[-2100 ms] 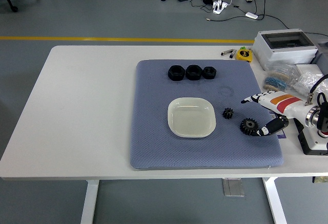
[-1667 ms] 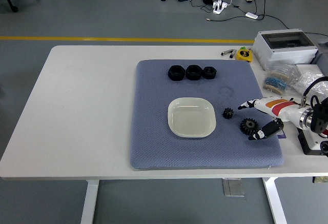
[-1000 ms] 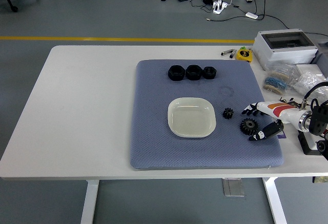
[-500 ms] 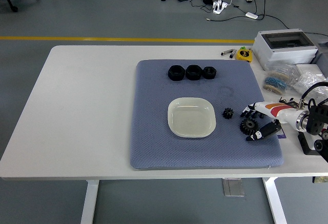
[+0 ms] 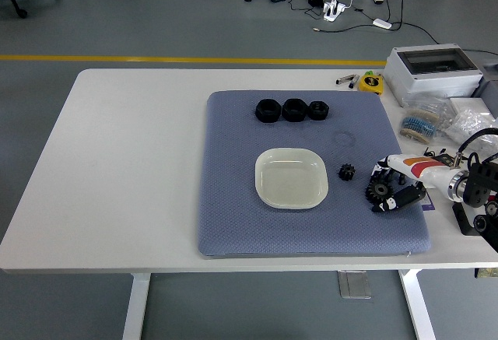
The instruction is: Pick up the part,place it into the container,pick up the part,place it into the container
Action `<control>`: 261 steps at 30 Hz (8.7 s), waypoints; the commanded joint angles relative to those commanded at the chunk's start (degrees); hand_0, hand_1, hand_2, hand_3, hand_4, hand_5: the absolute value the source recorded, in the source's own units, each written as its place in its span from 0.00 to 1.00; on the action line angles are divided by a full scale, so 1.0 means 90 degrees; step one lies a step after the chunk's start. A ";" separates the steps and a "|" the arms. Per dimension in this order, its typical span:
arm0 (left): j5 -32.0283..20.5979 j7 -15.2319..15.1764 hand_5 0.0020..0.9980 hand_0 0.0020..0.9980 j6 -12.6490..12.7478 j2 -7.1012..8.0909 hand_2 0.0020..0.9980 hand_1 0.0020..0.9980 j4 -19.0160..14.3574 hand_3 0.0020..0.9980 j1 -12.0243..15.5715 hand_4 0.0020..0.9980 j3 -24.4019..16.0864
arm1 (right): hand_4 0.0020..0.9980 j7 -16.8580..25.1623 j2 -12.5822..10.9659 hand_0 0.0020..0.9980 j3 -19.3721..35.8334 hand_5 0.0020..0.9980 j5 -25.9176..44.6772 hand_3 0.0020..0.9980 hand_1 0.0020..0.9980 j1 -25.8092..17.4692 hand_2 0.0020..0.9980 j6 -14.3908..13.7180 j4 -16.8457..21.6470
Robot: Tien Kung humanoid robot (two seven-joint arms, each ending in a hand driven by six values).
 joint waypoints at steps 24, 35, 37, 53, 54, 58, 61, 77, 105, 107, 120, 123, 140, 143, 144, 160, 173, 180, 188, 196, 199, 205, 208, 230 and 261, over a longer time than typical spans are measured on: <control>-0.0062 -0.0024 0.69 0.75 0.0007 -0.0003 0.79 0.76 0.0002 0.71 -0.0019 0.74 0.0039 | 0.79 -0.0021 -0.0020 0.07 0.0066 0.40 0.0256 0.49 0.27 0.0019 0.38 -0.0267 0.0173; -0.0303 -0.0086 0.69 0.75 0.0048 0.0012 0.79 0.76 -0.0003 0.71 -0.0015 0.74 0.0212 | 0.79 -0.0025 -0.0077 0.07 0.0149 0.41 -0.0013 0.49 0.25 0.0185 0.37 -0.0246 0.0989; -0.0369 -0.0102 0.69 0.75 0.0062 0.0015 0.79 0.76 -0.0007 0.71 -0.0012 0.74 0.0262 | 0.79 -0.0025 -0.0059 0.07 0.0106 0.41 -0.0037 0.49 0.25 0.0262 0.37 -0.0253 0.1091; -0.0538 -0.0139 0.69 0.75 0.0144 0.0055 0.79 0.76 -0.0037 0.71 -0.0056 0.74 0.0406 | 0.79 -0.0031 0.0607 0.07 -0.1187 0.43 -0.0675 0.49 0.25 0.1506 0.37 -0.0320 0.1183; -0.0549 -0.0144 0.69 0.75 0.0137 0.0059 0.79 0.76 -0.0038 0.71 -0.0058 0.74 0.0417 | 0.79 -0.0035 0.0672 0.07 -0.1264 0.43 -0.0732 0.49 0.25 0.1570 0.37 -0.0324 0.1120; -0.0562 -0.0154 0.69 0.75 0.0109 0.0078 0.79 0.76 -0.0041 0.71 -0.0074 0.74 0.0443 | 0.80 -0.0042 0.0922 0.08 -0.1532 0.44 -0.0924 0.49 0.26 0.1789 0.37 -0.0309 0.0876; -0.0548 -0.0156 0.69 0.75 0.0096 0.0088 0.79 0.76 -0.0040 0.71 -0.0082 0.74 0.0442 | 0.80 -0.0050 0.1111 0.08 -0.1703 0.44 -0.1063 0.49 0.26 0.1931 0.37 -0.0326 0.0681; -0.0503 -0.0137 0.68 0.75 0.0091 0.0098 0.79 0.77 -0.0040 0.71 -0.0090 0.74 0.0416 | 1.00 -0.0085 0.1544 0.19 -0.2230 0.44 -0.2161 0.91 0.43 0.2068 0.69 -0.0440 -0.0242; -0.0274 -0.0085 0.69 0.75 0.0080 0.0111 0.80 0.77 -0.0027 0.71 0.0017 0.74 0.0224 | 1.00 0.0073 0.0807 0.31 -0.1154 0.44 -0.1777 0.75 0.51 0.1860 0.70 -0.0293 -0.0018; -0.0286 -0.0086 0.69 0.75 0.0083 0.0109 0.80 0.77 -0.0027 0.71 0.0014 0.74 0.0230 | 1.00 -0.0024 0.0805 0.31 -0.1237 0.44 -0.1634 0.75 0.51 0.1824 0.70 -0.0299 -0.0255; -0.0279 -0.0079 0.69 0.75 0.0101 0.0068 0.80 0.77 -0.0024 0.70 -0.0016 0.74 0.0202 | 1.00 -0.0206 0.0879 0.25 -0.1448 0.43 -0.1133 0.66 0.45 0.1607 0.65 -0.0421 -0.1043; -0.0270 -0.0073 0.69 0.75 0.0093 0.0070 0.79 0.77 -0.0025 0.70 -0.0019 0.74 0.0196 | 1.00 -0.0195 0.0918 0.22 -0.1445 0.41 -0.1050 0.61 0.44 0.1599 0.62 -0.0443 -0.1056; -0.0268 -0.0073 0.69 0.74 0.0073 0.0058 0.79 0.77 -0.0032 0.70 -0.0022 0.74 0.0187 | 0.98 -0.0237 0.1223 0.20 -0.1670 0.37 -0.0599 0.55 0.42 0.1608 0.54 -0.0797 -0.1507; -0.0250 -0.0070 0.69 0.74 0.0072 0.0057 0.79 0.76 -0.0032 0.70 -0.0020 0.74 0.0173 | 0.94 -0.0218 0.1254 0.19 -0.1730 0.36 -0.0514 0.54 0.43 0.1624 0.53 -0.0851 -0.1561; -0.0250 -0.0069 0.69 0.74 0.0073 0.0057 0.79 0.76 -0.0032 0.70 -0.0021 0.74 0.0170 | 0.94 -0.0209 0.1264 0.19 -0.1755 0.36 -0.0482 0.54 0.43 0.1631 0.53 -0.0862 -0.1575; -0.0222 -0.0059 0.68 0.74 0.0070 0.0059 0.79 0.76 -0.0035 0.70 -0.0016 0.74 0.0149 | 0.71 -0.0080 0.1308 0.24 -0.1887 0.26 -0.0256 0.53 0.43 0.1618 0.50 -0.1057 -0.1661; -0.0164 -0.0045 0.69 0.74 0.0062 0.0057 0.79 0.76 -0.0034 0.70 -0.0010 0.74 0.0106 | 0.78 -0.0033 0.1259 0.21 -0.1899 0.17 -0.0223 0.51 0.40 0.1599 0.46 -0.0785 -0.1640; -0.0127 -0.0034 0.68 0.74 0.0062 0.0059 0.79 0.76 -0.0032 0.70 0.0008 0.74 0.0081 | 0.84 -0.0012 0.1261 0.20 -0.1890 0.14 -0.0196 0.48 0.33 0.1584 0.41 -0.0712 -0.1587; -0.0076 -0.0021 0.69 0.74 0.0062 0.0066 0.79 0.76 -0.0032 0.70 0.0028 0.74 0.0048 | 0.83 0.0016 0.1250 0.17 -0.1883 0.14 -0.0187 0.43 0.28 0.1578 0.37 -0.0728 -0.1510; -0.0005 -0.0002 0.69 0.74 0.0057 0.0071 0.79 0.76 -0.0031 0.70 0.0051 0.74 -0.0001 | 0.83 0.0060 0.1233 0.16 -0.1825 0.15 -0.0171 0.41 0.26 0.1585 0.34 -0.0784 -0.1430; 0.0004 -0.0001 0.69 0.74 0.0053 0.0076 0.79 0.76 -0.0032 0.70 0.0051 0.74 0.0002 | 0.83 0.0069 0.1228 0.16 -0.1800 0.15 -0.0172 0.41 0.26 0.1594 0.34 -0.0791 -0.1395; -0.0034 -0.0012 0.69 0.74 0.0055 0.0082 0.79 0.76 -0.0034 0.70 0.0035 0.74 0.0030 | 0.83 0.0072 0.1189 0.17 -0.1712 0.15 -0.0240 0.41 0.25 0.1620 0.34 -0.0811 -0.1280; -0.0044 -0.0015 0.69 0.74 0.0057 0.0083 0.79 0.76 -0.0033 0.70 0.0026 0.74 0.0037 | 0.83 0.0074 0.1177 0.17 -0.1676 0.15 -0.0268 0.41 0.25 0.1639 0.33 -0.0818 -0.1232; -0.0069 -0.0024 0.69 0.74 0.0069 0.0100 0.79 0.76 -0.0023 0.70 0.0019 0.74 0.0040 | 0.83 0.0016 0.1084 0.17 -0.1299 0.15 -0.0122 0.41 0.25 0.1848 0.33 -0.0756 -0.0288; 0.0024 0.0001 0.68 0.74 0.0071 0.0114 0.79 0.76 -0.0025 0.70 0.0008 0.74 -0.0015 | 0.85 -0.0005 0.1673 0.18 -0.2185 0.13 0.0908 0.43 0.25 0.2083 0.34 -0.0516 -0.0485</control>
